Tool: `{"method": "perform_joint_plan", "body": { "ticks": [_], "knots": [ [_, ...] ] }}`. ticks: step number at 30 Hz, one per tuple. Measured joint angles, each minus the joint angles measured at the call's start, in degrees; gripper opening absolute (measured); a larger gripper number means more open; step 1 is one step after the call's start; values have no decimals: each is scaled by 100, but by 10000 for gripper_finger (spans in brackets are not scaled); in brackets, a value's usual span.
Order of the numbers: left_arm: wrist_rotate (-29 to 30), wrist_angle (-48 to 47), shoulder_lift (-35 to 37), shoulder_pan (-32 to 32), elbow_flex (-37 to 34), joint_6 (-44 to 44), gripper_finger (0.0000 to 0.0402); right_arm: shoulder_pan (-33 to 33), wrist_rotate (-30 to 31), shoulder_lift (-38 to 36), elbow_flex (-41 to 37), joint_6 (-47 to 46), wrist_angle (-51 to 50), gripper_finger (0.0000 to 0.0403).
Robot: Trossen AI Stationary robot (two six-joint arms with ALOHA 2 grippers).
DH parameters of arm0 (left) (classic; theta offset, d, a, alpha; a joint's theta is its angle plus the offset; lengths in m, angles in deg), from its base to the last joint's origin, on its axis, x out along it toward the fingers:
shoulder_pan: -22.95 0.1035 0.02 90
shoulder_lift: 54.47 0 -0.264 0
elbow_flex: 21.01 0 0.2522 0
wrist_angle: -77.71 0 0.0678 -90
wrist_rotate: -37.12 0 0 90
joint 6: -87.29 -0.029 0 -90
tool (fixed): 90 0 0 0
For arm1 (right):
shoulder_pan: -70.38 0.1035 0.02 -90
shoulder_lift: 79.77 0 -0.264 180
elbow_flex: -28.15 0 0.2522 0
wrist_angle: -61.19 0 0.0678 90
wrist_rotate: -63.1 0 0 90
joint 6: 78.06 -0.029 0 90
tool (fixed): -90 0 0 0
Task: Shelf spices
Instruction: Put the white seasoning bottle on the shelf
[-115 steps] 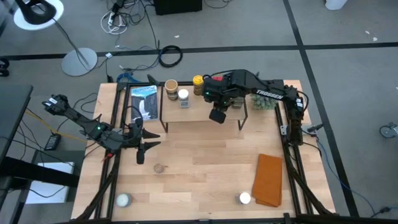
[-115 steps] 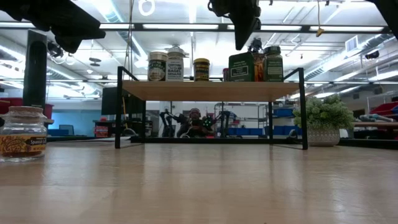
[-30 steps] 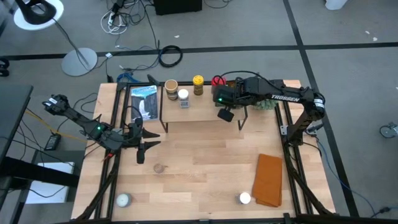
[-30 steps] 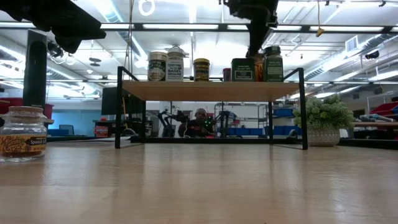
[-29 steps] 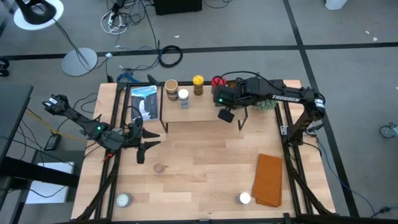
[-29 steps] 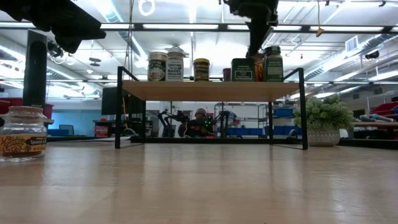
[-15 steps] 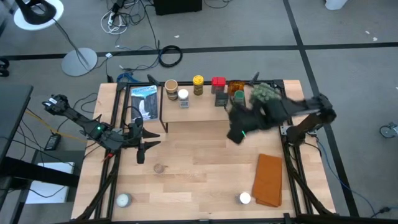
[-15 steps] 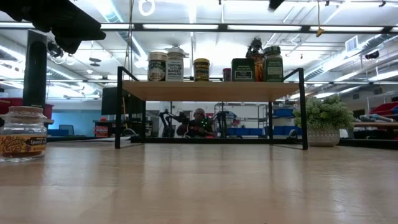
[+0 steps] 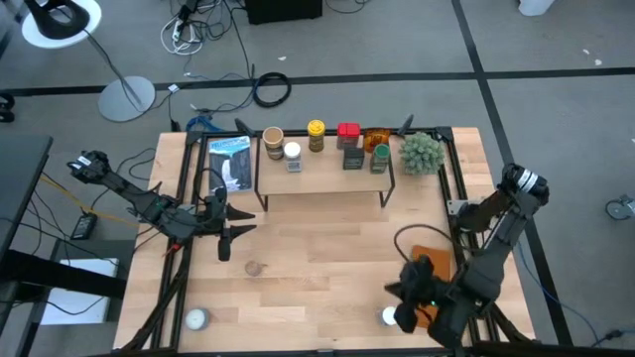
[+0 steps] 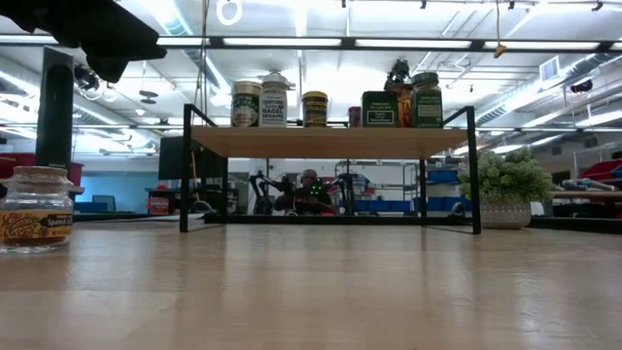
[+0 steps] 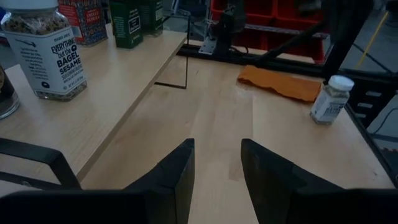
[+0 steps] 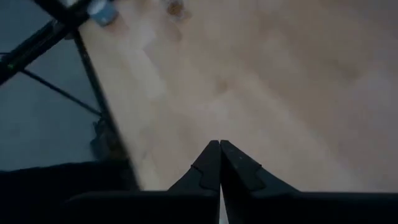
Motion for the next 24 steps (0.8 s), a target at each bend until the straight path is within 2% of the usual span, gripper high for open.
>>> {"method": "perform_joint_plan", "body": {
  "ticks": [5, 13, 20, 24],
  "knots": [
    [0, 126, 0, 0, 0, 7, 135, 260, -486, 76, -231, -1280, 82, 1],
    [0, 212, -49, 11, 0, -34, 135, 638, -1839, 395, -86, -2503, -675, 1],
    [2, 220, -294, 11, 0, -41, 135, 1196, -2325, 838, -71, -3901, -704, 0],
    [0, 369, -513, 11, 0, -40, 135, 1235, -2231, 1398, -71, -3859, 41, 0]
  ]
}}
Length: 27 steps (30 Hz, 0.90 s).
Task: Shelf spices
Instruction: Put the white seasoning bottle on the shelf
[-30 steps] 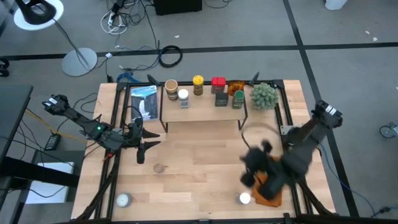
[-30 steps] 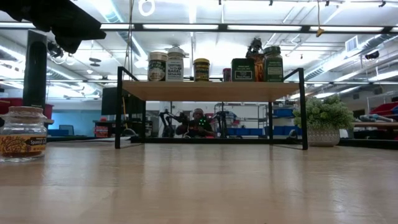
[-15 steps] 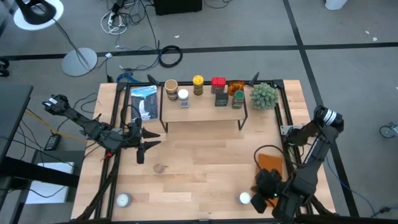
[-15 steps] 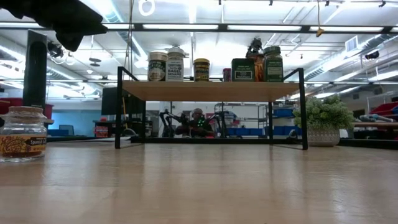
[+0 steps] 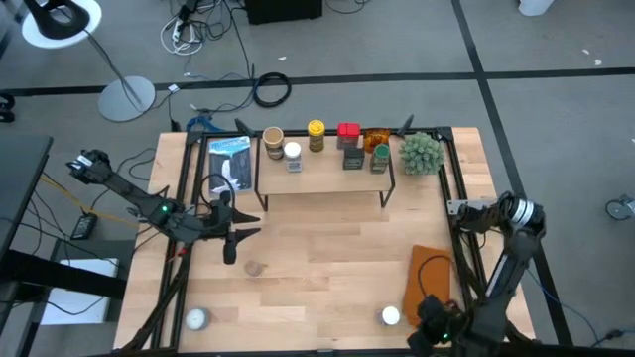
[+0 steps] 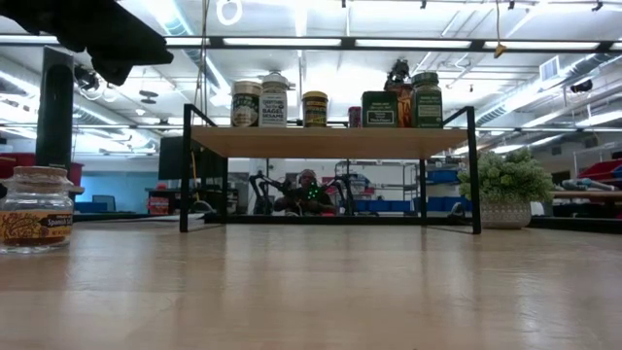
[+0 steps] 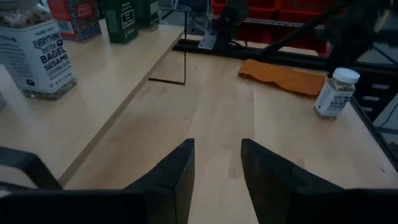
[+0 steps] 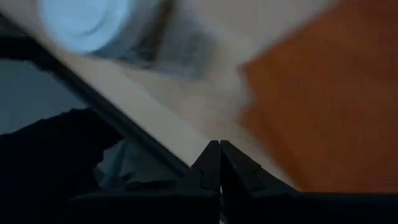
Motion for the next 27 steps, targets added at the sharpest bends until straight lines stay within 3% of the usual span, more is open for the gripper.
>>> {"method": "perform_joint_plan", "body": {
  "ticks": [5, 8, 17, 22, 27],
  "knots": [
    [1, 168, -221, 0, 0, -13, 135, -318, 632, 667, 0, 987, 1364, 0],
    [0, 190, -293, 0, 0, -15, 135, -579, 605, 970, 0, 1549, 1822, 0],
    [-236, 300, -291, 0, 0, -87, 135, -1073, 36, 1157, 22, 2435, 709, 0],
    [-323, 309, -291, 0, 0, -124, 135, -1362, 393, 1116, -4, 2863, 47, 0],
    [-322, 308, -291, 0, 0, -139, 135, -1818, 678, 1105, -4, 3795, 168, 0]
  ]
}}
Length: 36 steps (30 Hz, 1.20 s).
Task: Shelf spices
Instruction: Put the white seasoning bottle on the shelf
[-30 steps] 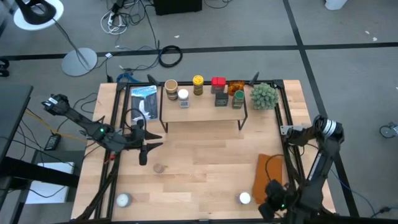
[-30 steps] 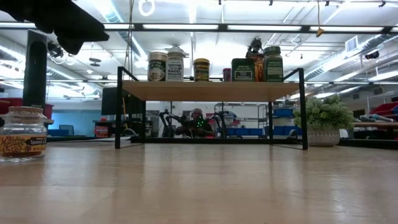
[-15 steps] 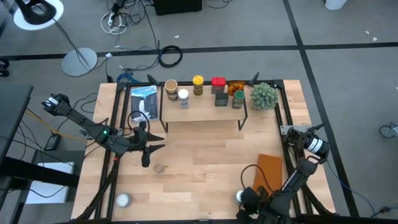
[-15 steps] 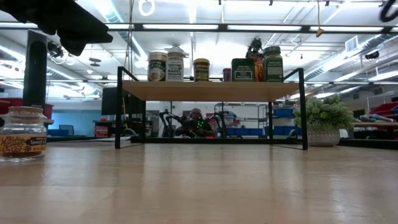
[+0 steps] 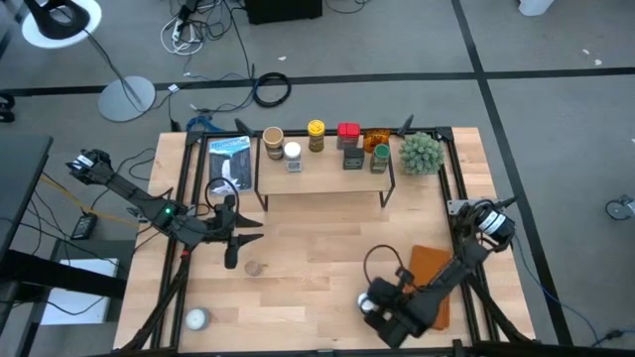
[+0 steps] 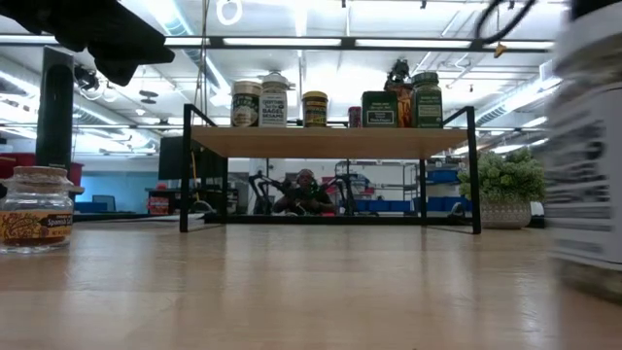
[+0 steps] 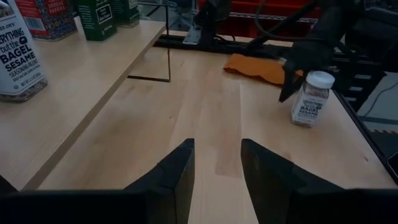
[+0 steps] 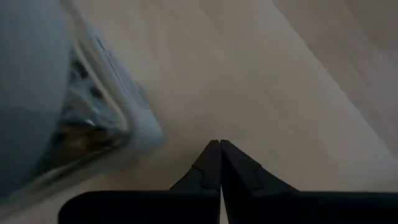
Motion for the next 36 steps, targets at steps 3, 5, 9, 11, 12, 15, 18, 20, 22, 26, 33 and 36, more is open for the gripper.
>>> {"method": "perform_joint_plan", "body": {
  "ticks": [3, 5, 9, 11, 12, 15, 18, 20, 22, 26, 33, 36],
  "knots": [
    [0, 0, 0, 0, -1, -1, 135, -245, 150, 0, 0, 655, 302, 0],
    [0, 0, 0, 0, 0, -2, 135, -394, 459, 0, 0, 1025, 448, 0],
    [0, 0, 0, 0, 0, -4, 135, -734, 1341, -4, 0, 1832, 523, 0],
    [0, 0, 0, 2, 0, -4, 135, -945, 1625, -9, 0, 2207, 527, 0],
    [0, 0, 0, 0, 0, -4, 135, -1056, 1722, -11, 0, 2424, 530, 0],
    [0, -3, 0, 0, -1, -4, 135, -1372, 1907, -11, 0, 3045, 535, 0],
    [0, -4, 0, 2, 0, -4, 135, -1583, 1741, -11, 0, 3495, 493, 0],
    [0, -4, 0, 2, 0, -4, 135, -1640, 1523, -11, 0, 3593, 405, 0],
    [0, -7, 0, 0, 0, -4, 135, -1584, 1213, -19, 0, 3534, 283, 0],
    [0, -11, 0, 0, 0, -4, 135, -1204, 939, -179, 0, 2622, -73, 0],
    [0, -13, 0, 0, 0, -4, 135, 30, 2571, -474, 2, 360, -192, 0],
    [0, -13, 0, 0, 0, -4, 135, 520, 3728, -472, -151, -683, 50, 1]
  ]
}}
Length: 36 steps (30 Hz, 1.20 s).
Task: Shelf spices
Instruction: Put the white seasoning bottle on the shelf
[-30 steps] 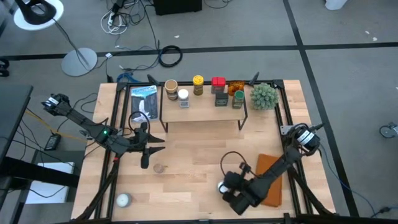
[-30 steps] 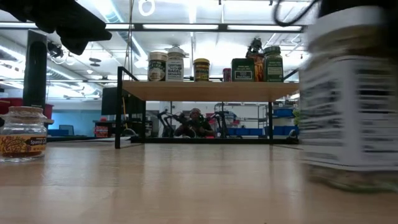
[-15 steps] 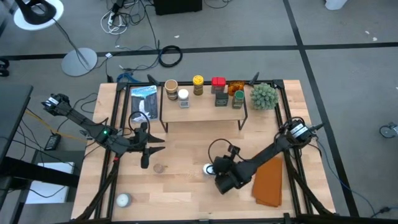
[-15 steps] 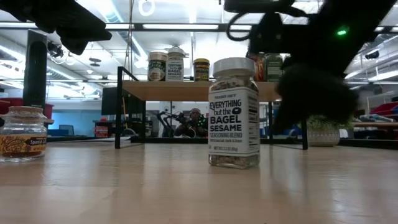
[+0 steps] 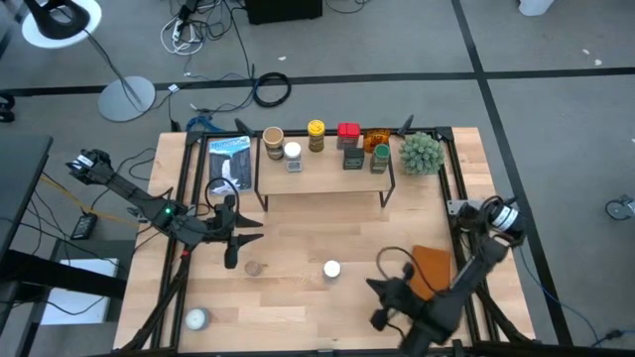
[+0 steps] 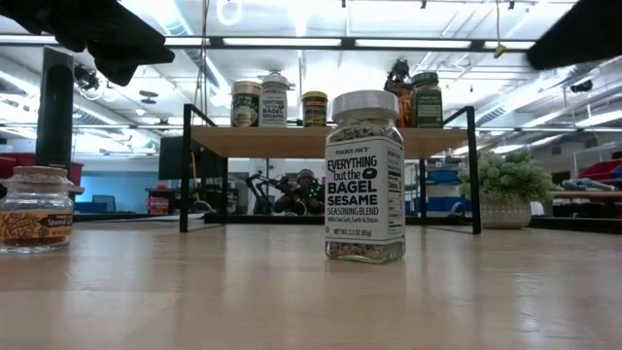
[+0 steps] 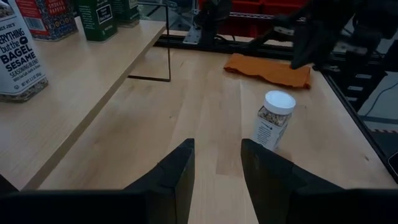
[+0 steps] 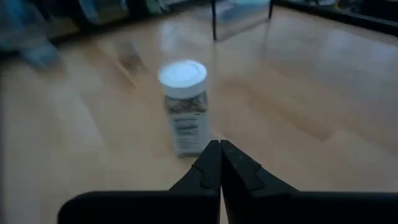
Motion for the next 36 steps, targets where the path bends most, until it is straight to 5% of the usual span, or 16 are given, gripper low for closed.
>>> {"method": "perform_joint_plan", "body": {
  "ticks": [6, 11, 16, 22, 25, 31, 36],
  "knots": [
    [5, 6, 0, 0, 0, 2, 135, 508, 453, 11, -682, -1210, 923, 0],
    [17, 148, 0, 0, 0, 0, 135, 420, 842, -24, -1140, -656, 2237, 0],
    [44, 379, 0, 0, -1, -291, 135, -118, 338, -214, -1440, 1357, 3877, 0],
    [76, 489, 2, 0, 0, -462, 135, -1235, -1687, -590, -1939, 5537, 7108, 0],
    [76, 451, 2, 2, 0, -447, 135, -1731, -2496, -939, -2096, 6625, 7885, 0],
    [74, 420, 2, 1, 0, -411, 135, -2500, -3847, -1935, -2103, 6932, 6773, 0],
    [72, 405, 1, 0, 0, -437, 135, -2872, -4439, -2602, -1608, 5661, 3776, 0]
  ]
}}
